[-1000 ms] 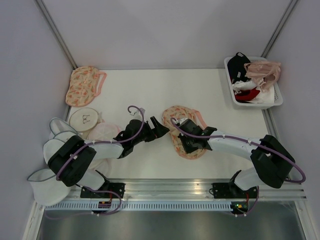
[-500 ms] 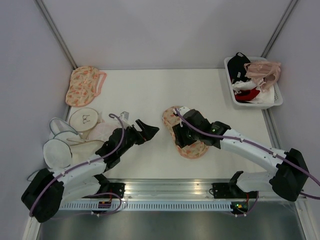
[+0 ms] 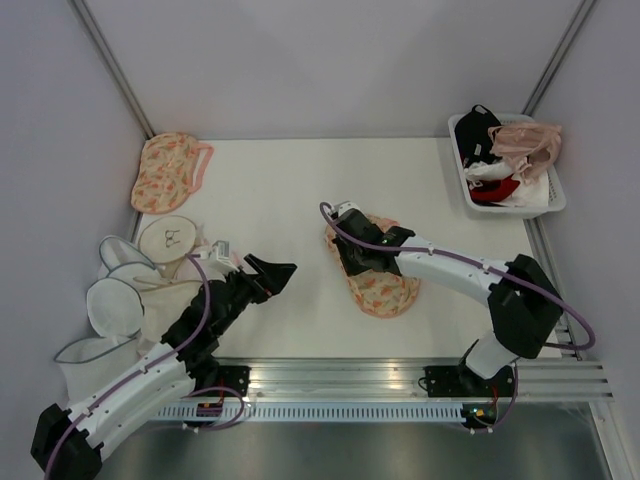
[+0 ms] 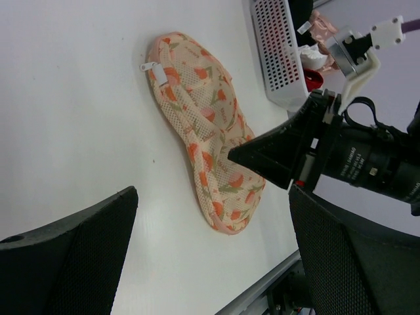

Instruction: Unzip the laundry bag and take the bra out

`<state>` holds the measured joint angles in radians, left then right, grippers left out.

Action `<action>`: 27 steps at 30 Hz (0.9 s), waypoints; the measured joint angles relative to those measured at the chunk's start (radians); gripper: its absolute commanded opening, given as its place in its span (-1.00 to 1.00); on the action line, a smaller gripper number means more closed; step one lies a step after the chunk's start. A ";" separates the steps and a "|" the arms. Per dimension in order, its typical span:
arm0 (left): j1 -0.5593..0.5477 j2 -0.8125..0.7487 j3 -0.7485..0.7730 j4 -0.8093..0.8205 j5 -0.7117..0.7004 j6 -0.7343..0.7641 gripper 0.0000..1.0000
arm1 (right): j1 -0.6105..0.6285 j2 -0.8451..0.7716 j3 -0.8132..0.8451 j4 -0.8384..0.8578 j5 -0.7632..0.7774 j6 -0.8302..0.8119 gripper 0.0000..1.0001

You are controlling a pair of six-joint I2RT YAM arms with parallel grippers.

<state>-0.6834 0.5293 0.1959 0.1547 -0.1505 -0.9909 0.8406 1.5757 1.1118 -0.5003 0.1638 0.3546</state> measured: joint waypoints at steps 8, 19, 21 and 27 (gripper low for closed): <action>0.000 -0.100 -0.043 -0.077 -0.005 -0.008 0.99 | 0.002 0.106 -0.041 0.238 0.183 0.196 -0.99; 0.000 -0.171 -0.044 -0.137 -0.003 -0.007 0.99 | 0.048 0.139 -0.147 0.387 0.556 0.644 -0.99; 0.000 -0.175 -0.044 -0.141 -0.003 -0.007 0.99 | 0.051 0.171 -0.146 0.400 0.559 0.662 -1.00; 0.000 -0.174 -0.044 -0.179 -0.003 -0.007 0.99 | 0.032 0.324 -0.045 0.445 0.337 0.516 -0.99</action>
<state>-0.6834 0.3550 0.1516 -0.0246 -0.1532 -0.9981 0.8726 1.8996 1.0664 -0.0555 0.5011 0.8703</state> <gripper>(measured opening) 0.993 0.003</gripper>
